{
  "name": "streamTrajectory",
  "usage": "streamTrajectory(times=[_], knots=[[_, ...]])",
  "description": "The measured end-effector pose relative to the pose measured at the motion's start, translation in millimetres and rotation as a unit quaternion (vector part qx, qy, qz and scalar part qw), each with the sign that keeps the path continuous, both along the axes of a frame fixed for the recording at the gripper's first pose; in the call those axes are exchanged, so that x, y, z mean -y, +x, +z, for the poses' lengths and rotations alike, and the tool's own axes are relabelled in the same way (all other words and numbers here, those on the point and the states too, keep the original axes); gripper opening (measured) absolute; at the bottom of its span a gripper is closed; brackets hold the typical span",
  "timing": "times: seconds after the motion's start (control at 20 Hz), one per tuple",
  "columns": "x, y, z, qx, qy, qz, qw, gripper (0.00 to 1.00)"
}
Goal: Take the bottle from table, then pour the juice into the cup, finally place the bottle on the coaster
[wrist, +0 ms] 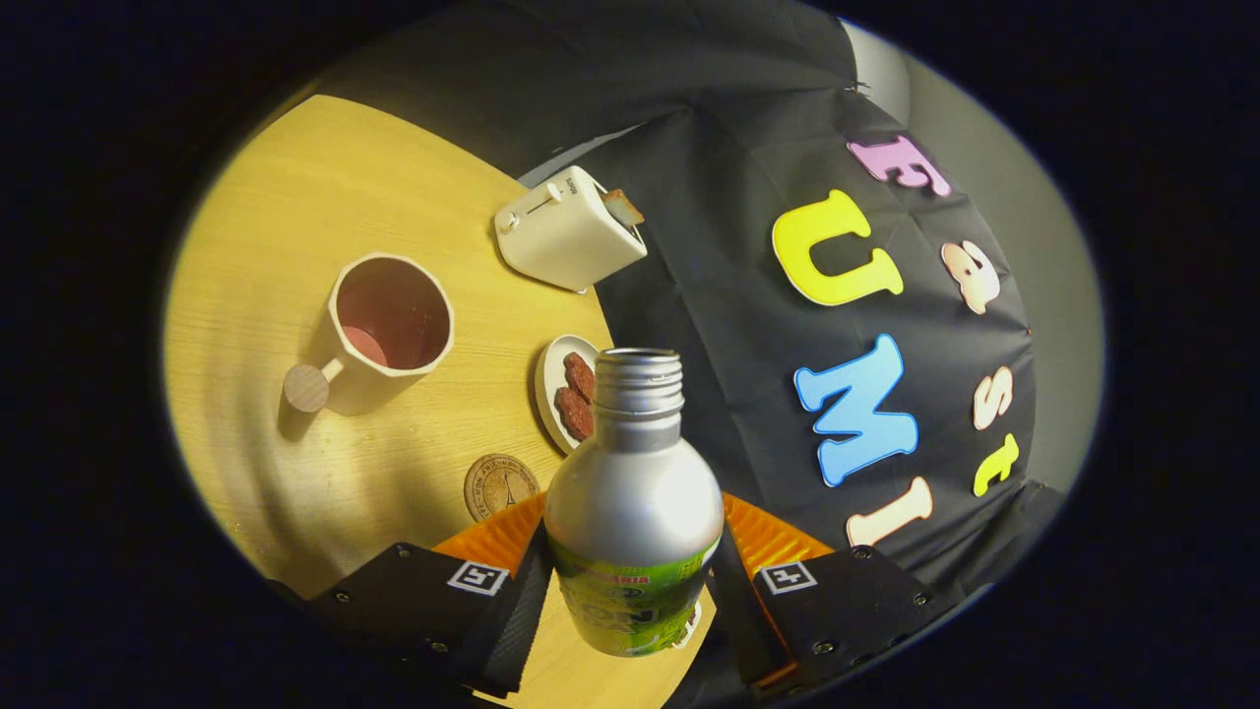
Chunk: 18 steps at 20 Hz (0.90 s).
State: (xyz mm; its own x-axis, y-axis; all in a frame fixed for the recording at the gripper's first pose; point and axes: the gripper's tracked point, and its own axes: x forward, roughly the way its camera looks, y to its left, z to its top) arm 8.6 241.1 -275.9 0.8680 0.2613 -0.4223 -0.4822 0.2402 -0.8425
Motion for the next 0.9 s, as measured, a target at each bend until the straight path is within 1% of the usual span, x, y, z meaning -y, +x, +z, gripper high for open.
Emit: streamTrajectory(times=[0.45, 0.75, 0.8, 0.9], knots=[[-24.4, 8.9, -5.8, 0.017, -0.069, 0.050, 0.996, 0.78], [-35.6, 16.3, -12.8, 0.020, -0.099, 0.074, 0.992, 0.78], [-36.2, 16.6, -17.3, 0.016, -0.107, 0.075, 0.991, 0.75], [-36.4, 20.9, -19.9, 0.018, -0.122, 0.077, 0.989, 0.75]])
